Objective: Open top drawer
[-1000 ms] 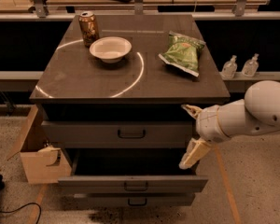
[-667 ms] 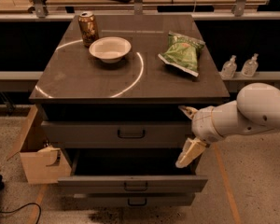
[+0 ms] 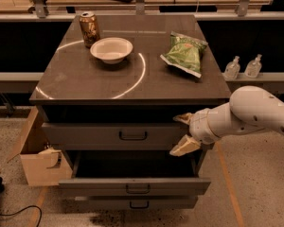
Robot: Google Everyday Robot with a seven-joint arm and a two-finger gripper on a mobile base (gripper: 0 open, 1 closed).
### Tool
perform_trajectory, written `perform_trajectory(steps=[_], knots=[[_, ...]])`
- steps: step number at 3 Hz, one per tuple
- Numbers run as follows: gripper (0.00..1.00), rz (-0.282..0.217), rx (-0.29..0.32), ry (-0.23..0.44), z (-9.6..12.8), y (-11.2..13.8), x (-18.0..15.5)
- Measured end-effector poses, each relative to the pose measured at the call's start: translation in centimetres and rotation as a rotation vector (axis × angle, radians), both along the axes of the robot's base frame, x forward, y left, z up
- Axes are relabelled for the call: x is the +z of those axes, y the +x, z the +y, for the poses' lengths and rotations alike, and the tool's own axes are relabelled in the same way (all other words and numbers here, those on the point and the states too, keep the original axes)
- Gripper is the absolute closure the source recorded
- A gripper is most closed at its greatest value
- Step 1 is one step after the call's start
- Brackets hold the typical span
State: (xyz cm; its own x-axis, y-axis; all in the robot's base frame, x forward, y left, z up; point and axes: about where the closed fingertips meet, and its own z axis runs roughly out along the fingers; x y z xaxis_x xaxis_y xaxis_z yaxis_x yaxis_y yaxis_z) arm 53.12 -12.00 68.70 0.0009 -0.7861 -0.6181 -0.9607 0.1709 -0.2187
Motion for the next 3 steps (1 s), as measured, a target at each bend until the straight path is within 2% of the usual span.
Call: perform_trajectory(steps=[1, 2, 3], knots=[[0.19, 0.005, -0.001, -0.004, 0.1, 0.4, -0.5], [0.29, 0.028, 0.006, -0.028, -0.2, -0.2, -1.0], [0.52, 0.062, 0.01, -0.049, -0.7, -1.4, -1.5]])
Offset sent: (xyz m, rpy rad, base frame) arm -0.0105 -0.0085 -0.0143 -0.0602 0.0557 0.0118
